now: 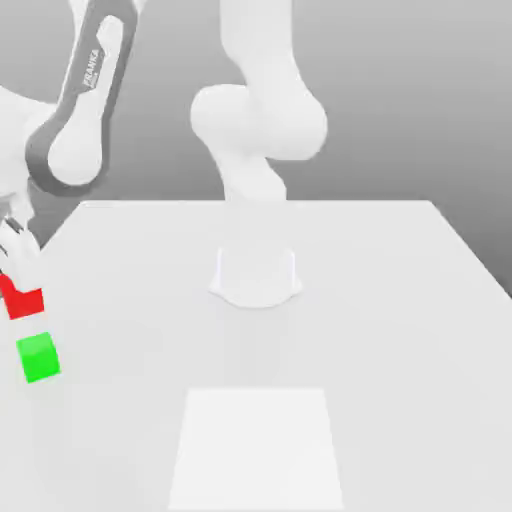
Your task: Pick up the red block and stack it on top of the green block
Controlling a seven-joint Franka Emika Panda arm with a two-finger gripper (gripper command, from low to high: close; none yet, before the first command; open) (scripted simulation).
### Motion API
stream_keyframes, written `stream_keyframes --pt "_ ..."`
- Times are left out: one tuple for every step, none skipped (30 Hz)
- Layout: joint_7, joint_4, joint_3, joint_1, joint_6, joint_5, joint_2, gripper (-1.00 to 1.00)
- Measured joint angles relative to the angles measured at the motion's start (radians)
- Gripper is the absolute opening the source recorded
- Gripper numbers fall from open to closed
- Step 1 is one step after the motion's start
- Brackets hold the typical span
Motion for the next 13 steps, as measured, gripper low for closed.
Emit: stream_keyframes --pt "-0.017 0.001 0.012 0.0 0.023 0.024 0.026 -1.0" --pt "-0.034 0.003 0.026 -0.008 0.046 0.048 0.053 -1.0" --pt "-0.052 0.003 0.04 -0.017 0.07 0.073 0.08 -1.0" --pt "-0.067 0.004 0.053 -0.026 0.09 0.094 0.103 1.0" --pt "-0.067 0.004 0.053 -0.026 0.09 0.094 0.103 1.0" --pt "-0.067 0.004 0.053 -0.026 0.09 0.094 0.103 1.0" --pt "-0.067 0.004 0.053 -0.026 0.09 0.094 0.103 1.0" --pt "-0.067 0.004 0.053 -0.026 0.09 0.094 0.103 1.0" --pt "-0.067 0.004 0.053 -0.026 0.09 0.094 0.103 1.0" --pt "-0.075 0.004 0.06 -0.031 0.101 0.105 0.115 1.0" --pt "-0.069 0.004 0.055 -0.028 0.094 0.097 0.107 1.0" --pt "-0.057 0.004 0.047 -0.023 0.078 0.08 0.089 1.0" --pt "-0.041 0.003 0.04 -0.019 0.059 0.058 0.066 1.0"
